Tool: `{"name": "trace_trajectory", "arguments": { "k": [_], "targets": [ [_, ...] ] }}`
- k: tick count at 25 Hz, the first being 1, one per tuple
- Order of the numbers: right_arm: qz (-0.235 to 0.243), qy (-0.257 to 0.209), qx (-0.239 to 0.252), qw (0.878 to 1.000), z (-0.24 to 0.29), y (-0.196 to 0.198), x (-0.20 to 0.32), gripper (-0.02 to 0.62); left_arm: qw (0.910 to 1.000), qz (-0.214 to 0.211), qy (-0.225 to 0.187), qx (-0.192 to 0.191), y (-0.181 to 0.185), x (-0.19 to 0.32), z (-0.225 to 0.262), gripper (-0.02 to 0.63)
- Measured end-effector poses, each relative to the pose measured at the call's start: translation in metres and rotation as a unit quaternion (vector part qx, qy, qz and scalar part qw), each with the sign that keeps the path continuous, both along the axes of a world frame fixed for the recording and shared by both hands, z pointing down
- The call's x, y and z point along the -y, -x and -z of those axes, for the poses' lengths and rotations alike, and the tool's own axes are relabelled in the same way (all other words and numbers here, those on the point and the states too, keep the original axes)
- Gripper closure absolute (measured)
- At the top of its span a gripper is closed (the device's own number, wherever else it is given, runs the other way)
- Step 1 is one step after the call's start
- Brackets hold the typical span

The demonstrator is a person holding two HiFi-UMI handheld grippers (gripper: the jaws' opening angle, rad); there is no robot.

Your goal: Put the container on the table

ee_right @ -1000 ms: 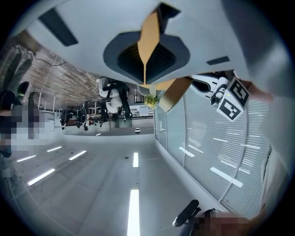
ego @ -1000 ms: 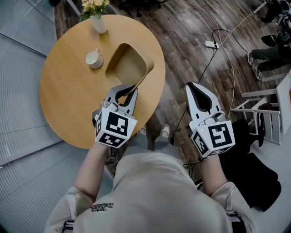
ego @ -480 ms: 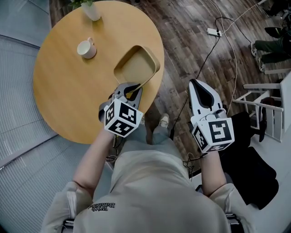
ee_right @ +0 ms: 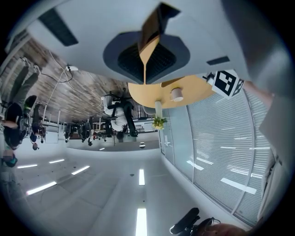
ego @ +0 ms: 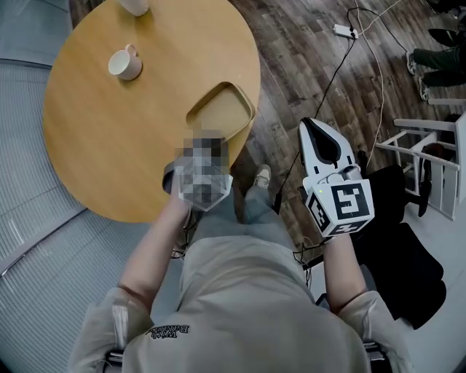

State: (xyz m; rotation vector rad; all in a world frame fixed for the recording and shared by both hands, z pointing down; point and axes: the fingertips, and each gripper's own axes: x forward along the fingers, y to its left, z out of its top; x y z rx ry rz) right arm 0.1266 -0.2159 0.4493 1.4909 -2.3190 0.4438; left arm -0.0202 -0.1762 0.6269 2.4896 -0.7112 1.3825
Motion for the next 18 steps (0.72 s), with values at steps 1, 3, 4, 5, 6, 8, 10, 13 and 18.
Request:
{"name": "trace_trajectory", "arguments": {
  "k": [1,3,4,5,6,8,10,13,18],
  "targets": [
    [0.001,0.004,0.0,1.0,-0.005,0.0,-0.001,0.561,1.0,-0.004,0.005,0.006,-0.001,-0.003,-0.007,0.584],
    [0.004,0.012,0.002,1.0,-0.013,0.002,-0.004,0.561,0.9996,-0.012,0.015,0.019,-0.001,-0.009,-0.02,0.583],
    [0.006,0.015,0.002,1.0,-0.017,0.003,-0.005,0.561,0.9994,-0.014,0.021,0.025,-0.001,-0.012,-0.027,0.583],
    [0.007,0.018,0.003,1.0,-0.019,0.004,-0.006,0.561,0.9991,-0.016,0.025,0.03,-0.001,-0.013,-0.033,0.583],
    [0.008,0.02,0.003,1.0,-0.022,0.004,-0.007,0.561,0.9988,-0.017,0.029,0.035,-0.001,-0.015,-0.039,0.583],
    [0.01,0.024,0.003,1.0,-0.028,0.005,-0.009,0.561,0.9983,-0.018,0.033,0.044,0.0,-0.017,-0.051,0.583],
    [0.014,0.027,0.001,1.0,-0.033,0.005,-0.012,0.561,0.9977,-0.02,0.037,0.053,0.0,-0.018,-0.06,0.583],
    [0.019,0.032,-0.003,0.999,-0.035,0.003,-0.012,0.561,0.9959,-0.024,0.045,0.075,0.001,-0.018,-0.068,0.583],
    [0.021,0.04,-0.005,0.999,-0.04,0.001,-0.018,0.561,0.9931,-0.028,0.06,0.097,0.003,-0.026,-0.08,0.583]
  ]
}}
